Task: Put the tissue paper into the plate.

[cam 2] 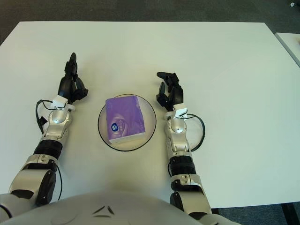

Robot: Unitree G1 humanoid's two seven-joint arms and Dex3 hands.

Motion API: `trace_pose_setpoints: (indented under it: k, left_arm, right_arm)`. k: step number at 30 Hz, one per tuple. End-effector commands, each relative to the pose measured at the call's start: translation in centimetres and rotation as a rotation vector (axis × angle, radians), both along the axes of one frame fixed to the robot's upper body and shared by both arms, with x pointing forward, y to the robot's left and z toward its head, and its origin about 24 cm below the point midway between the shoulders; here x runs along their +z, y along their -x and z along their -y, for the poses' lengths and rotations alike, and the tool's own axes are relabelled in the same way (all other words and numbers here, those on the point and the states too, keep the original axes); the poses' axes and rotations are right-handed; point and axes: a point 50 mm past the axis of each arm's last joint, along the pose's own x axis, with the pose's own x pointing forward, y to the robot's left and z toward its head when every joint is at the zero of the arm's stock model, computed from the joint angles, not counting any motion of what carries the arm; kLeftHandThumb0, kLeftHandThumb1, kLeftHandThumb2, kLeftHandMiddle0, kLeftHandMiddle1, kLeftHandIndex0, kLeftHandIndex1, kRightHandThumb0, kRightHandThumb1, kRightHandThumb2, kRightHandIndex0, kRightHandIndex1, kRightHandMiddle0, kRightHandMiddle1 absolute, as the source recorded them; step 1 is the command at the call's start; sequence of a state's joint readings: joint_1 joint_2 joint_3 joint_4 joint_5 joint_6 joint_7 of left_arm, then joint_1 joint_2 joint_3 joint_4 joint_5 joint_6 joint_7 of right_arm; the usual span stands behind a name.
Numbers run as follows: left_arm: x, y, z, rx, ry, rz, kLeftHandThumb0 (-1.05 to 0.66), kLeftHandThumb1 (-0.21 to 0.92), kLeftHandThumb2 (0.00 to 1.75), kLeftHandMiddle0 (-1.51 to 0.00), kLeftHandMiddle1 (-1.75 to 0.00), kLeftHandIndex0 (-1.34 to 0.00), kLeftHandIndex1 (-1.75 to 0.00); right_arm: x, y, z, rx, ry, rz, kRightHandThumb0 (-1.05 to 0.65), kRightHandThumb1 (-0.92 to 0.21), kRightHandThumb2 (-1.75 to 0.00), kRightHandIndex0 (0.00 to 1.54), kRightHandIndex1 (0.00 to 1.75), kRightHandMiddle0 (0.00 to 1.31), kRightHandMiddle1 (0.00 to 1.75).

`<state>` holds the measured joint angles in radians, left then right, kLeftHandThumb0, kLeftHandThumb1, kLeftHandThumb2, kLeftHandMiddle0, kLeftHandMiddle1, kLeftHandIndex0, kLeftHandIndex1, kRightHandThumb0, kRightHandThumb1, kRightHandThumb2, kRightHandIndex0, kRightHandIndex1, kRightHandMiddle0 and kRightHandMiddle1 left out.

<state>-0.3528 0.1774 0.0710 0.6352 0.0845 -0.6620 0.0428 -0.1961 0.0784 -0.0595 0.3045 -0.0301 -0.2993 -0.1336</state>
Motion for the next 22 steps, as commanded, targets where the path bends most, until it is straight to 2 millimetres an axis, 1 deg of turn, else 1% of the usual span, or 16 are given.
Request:
trace_pose_setpoints:
  k: [1,8,13,19,22]
  left_arm:
    - [-5.1,3.0,-0.5,0.040,0.002,-0.179,-0.91,0.92,1.03,-0.02,-0.01,0.00,-0.16]
    - [-5.2,3.3,-0.4,0.060,0.006,-0.162,-0.90,0.92,1.02,-0.03,-0.01,0.00,-0.16]
    - [-5.2,3.8,-0.3,0.078,0.021,-0.168,-0.86,0.92,0.99,-0.05,-0.02,0.00,-0.16]
    - [-4.6,4.3,0.2,0.092,0.073,-0.223,-0.78,0.92,0.96,-0.15,-0.04,0.00,-0.31]
    - [-4.5,4.5,0.3,0.097,0.132,-0.294,-0.76,0.92,0.93,-0.23,-0.06,0.00,-0.42]
  right_arm:
    - [-4.5,1.9,0.8,-0.025,-0.011,-0.228,-0.50,-0.92,-0.80,0.56,0.66,0.34,1.04]
    - [-4.4,1.9,1.0,-0.025,-0.009,-0.225,-0.49,-0.92,-0.80,0.56,0.66,0.35,1.04]
    - [-4.4,1.9,1.1,-0.027,-0.005,-0.223,-0.49,-0.92,-0.79,0.56,0.67,0.35,1.04]
    - [-4.3,1.9,1.1,-0.037,-0.003,-0.226,-0.49,-0.92,-0.77,0.56,0.67,0.34,1.03]
    - [-4.4,1.9,1.1,-0.046,0.005,-0.244,-0.52,-0.92,-0.76,0.51,0.65,0.23,1.00]
